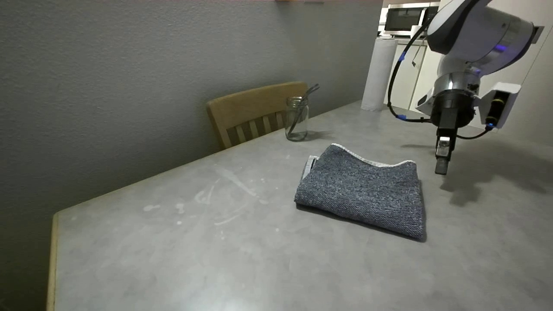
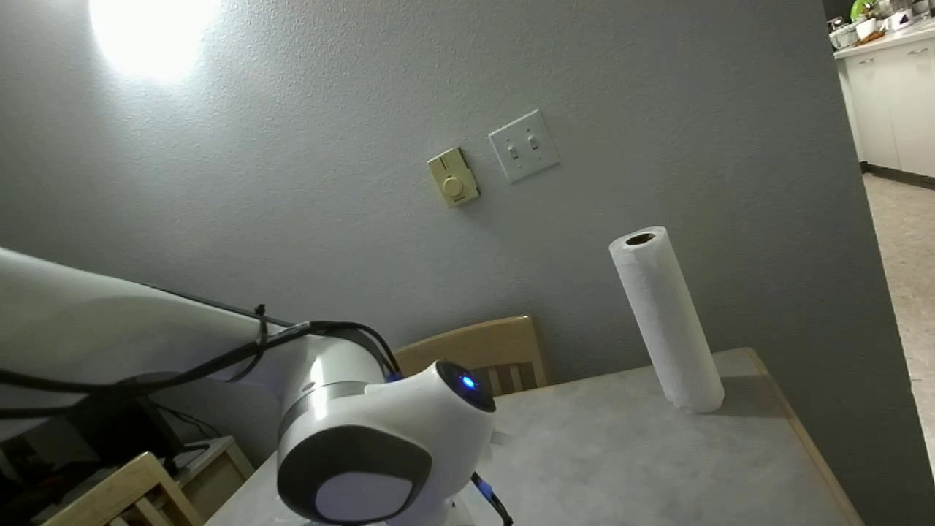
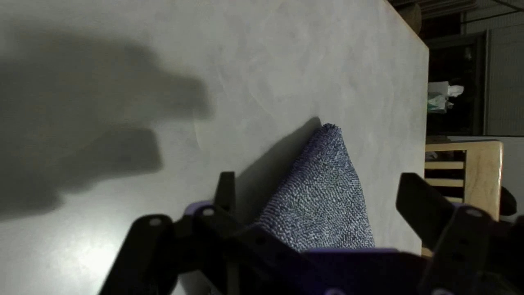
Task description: Unfold the towel from right to left
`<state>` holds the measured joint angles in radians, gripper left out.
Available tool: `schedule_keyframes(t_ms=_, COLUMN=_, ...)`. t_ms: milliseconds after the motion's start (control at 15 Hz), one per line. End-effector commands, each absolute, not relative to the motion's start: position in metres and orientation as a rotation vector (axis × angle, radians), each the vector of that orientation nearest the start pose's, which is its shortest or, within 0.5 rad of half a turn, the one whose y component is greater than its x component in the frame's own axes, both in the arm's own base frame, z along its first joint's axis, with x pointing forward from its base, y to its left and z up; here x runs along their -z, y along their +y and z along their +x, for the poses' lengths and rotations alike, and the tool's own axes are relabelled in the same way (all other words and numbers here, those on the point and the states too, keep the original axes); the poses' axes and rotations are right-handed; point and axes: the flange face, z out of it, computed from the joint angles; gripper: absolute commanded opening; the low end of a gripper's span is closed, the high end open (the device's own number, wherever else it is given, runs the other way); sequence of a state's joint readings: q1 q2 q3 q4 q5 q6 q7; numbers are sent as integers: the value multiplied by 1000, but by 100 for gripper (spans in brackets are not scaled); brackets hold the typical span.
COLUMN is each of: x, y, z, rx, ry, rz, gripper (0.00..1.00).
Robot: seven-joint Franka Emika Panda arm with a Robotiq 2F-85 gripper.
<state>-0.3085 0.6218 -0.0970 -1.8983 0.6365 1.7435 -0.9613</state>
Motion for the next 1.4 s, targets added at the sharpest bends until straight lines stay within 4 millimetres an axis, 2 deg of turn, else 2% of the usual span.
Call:
schedule_keyframes(t_ms=0, x=-141, y=-167, z=529, rx=-297, ry=-212, rz=-2245, gripper=100)
schedule_keyframes(t_ms=467, x=-132, y=-158, z=549, rx=-184, ry=-285, rz=-2233, gripper=100)
schedule_keyframes(t_ms=1333, x=-126, y=-160, z=565, rx=-172, ry=-317, rz=-2240, gripper=100)
